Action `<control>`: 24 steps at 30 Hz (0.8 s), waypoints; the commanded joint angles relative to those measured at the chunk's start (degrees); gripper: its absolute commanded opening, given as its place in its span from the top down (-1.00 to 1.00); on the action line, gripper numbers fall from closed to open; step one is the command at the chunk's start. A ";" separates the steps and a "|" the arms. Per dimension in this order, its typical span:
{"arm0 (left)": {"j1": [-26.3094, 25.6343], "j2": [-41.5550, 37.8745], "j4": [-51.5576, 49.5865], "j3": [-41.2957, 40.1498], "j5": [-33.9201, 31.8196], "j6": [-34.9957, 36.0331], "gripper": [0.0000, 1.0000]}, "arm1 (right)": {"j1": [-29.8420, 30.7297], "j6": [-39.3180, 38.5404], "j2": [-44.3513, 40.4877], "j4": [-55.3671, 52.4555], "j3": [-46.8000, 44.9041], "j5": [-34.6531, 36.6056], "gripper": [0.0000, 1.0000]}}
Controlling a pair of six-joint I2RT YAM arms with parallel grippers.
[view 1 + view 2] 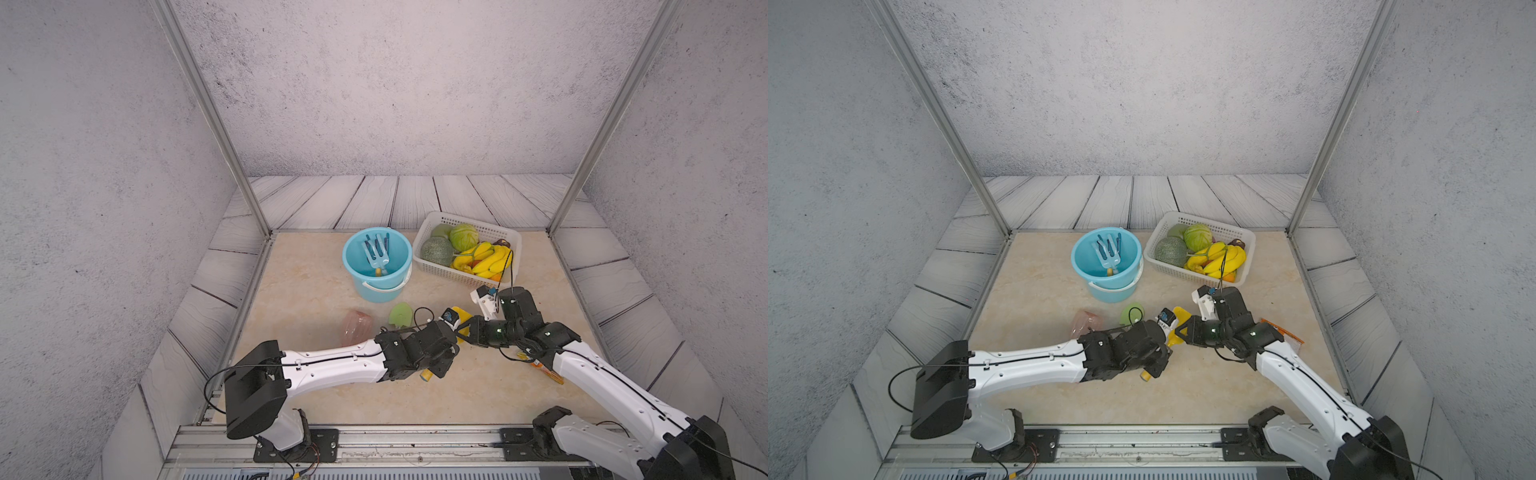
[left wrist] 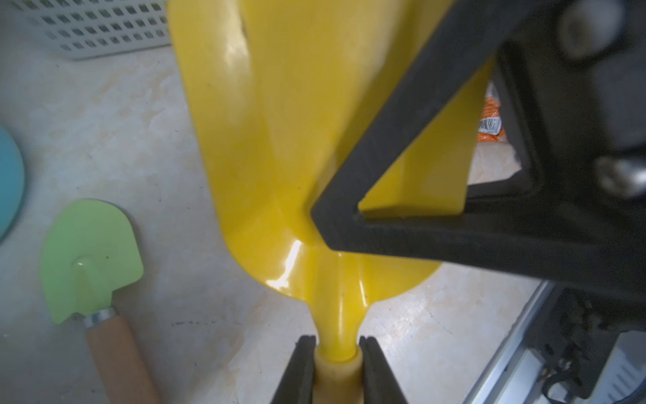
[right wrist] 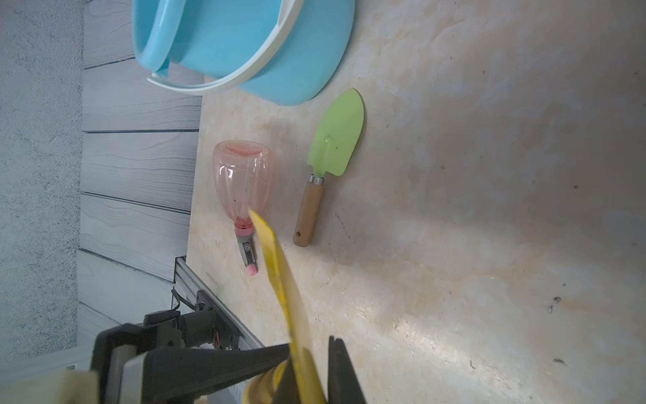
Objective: Organize the gardening tools
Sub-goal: Pick up the gardening tool from the center of the board.
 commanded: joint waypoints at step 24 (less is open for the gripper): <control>25.91 -11.85 -1.29 5.90 -3.94 5.52 1.00 | 0.47 -1.87 -7.97 -3.62 -3.18 4.56 -0.12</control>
